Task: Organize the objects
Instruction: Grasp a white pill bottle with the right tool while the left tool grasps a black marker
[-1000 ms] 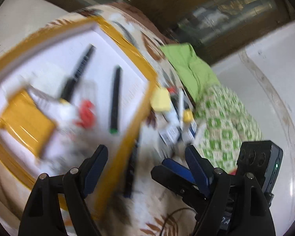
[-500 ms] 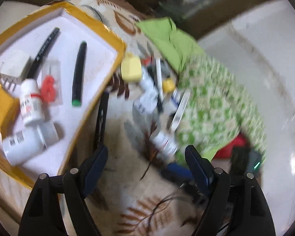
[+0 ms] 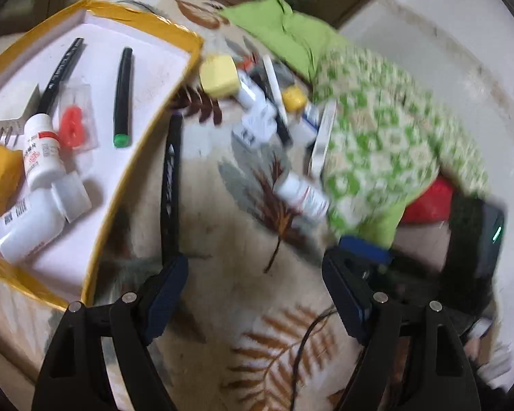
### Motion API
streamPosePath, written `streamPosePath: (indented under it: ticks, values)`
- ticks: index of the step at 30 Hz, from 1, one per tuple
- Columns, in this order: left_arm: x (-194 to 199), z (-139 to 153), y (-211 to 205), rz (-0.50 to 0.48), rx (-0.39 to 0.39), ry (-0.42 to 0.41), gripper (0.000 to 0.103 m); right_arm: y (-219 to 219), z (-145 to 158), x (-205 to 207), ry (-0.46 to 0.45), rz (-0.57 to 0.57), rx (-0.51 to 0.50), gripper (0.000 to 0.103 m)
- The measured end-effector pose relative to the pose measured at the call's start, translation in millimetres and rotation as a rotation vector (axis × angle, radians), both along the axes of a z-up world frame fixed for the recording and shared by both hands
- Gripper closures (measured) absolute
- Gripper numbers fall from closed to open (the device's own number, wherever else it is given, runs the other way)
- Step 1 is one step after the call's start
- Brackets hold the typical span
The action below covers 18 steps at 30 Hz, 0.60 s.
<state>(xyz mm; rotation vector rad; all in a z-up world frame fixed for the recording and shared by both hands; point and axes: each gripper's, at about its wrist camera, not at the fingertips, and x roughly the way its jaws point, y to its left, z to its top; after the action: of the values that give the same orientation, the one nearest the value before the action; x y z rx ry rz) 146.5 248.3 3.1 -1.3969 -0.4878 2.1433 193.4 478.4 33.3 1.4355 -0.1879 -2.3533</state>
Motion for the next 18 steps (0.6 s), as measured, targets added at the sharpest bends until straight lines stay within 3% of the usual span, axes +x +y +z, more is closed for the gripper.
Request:
streamPosePath:
  ticks: [3,12,15,18]
  values:
    - [-4,-1,-6,0.04,-0.008,0.007,0.022,9,-7,-1,-0.005,-0.027,-0.002,0.05]
    - [-4,-1,4,0.007,-0.044,0.028,0.022,12,-6,-34,0.038,-0.09,-0.034,0.05]
    - [-14,-1,11,-0.004,-0.117,0.053,0.022,9,-4,-47,0.068,-0.112,-0.024,0.05]
    - [-34,-20,14,-0.02,-0.169,-0.03,0.024,3,-9,-54,0.058,-0.105,0.004,0.05]
